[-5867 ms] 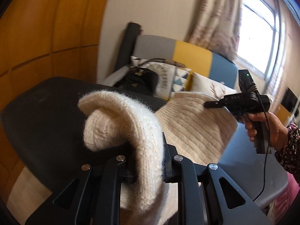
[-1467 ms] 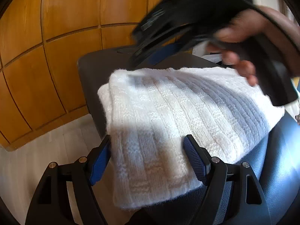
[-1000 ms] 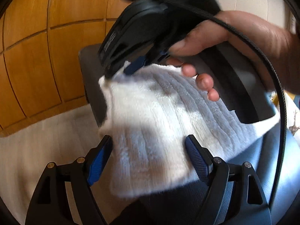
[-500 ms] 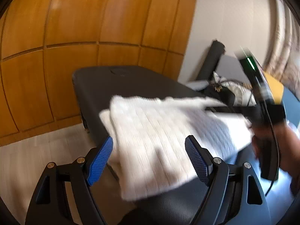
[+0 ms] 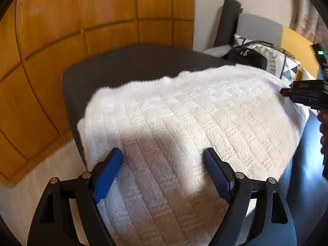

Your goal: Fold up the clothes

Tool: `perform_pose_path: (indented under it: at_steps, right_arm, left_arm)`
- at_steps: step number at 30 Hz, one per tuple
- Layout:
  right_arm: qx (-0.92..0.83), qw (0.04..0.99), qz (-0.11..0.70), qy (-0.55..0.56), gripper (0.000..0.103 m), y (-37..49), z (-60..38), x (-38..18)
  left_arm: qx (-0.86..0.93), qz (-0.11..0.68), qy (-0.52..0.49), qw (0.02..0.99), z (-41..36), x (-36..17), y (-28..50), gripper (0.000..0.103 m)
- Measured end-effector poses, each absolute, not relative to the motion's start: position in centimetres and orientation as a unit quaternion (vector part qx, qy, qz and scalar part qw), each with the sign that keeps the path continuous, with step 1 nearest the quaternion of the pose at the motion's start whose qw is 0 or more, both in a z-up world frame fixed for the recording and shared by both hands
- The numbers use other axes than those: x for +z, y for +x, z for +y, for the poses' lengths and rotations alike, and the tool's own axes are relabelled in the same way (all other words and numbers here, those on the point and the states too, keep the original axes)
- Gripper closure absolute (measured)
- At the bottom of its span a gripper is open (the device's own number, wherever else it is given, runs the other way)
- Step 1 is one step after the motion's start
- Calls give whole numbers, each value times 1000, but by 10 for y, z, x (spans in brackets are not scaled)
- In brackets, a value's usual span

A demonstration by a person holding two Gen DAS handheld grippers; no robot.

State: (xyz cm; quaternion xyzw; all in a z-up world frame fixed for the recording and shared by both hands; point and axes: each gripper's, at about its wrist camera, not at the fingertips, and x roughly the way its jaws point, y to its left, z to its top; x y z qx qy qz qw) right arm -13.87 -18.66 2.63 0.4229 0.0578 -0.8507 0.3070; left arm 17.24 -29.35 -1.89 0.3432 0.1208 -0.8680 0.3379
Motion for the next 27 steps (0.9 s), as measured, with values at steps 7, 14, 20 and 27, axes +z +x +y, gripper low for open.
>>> perform_pose_path:
  at_steps: [7,14,20,27]
  right_arm:
    - [-855,295,29,424,61,-151,-180,9]
    - [-850,306,51,425,60,-123,-174,32]
    - [-844,365,54,390,59,-43,-157,59]
    - [-844,382,97,363,59,47,-147,77]
  left_arm:
    - [-869,93,345,343,-291,-33,165,11]
    - [-852,127,390,325,-296,-17,163,10]
    - [-837,187,408,314,-295,-3,176,10]
    - [-821,235,404,328,-288,16,207,11]
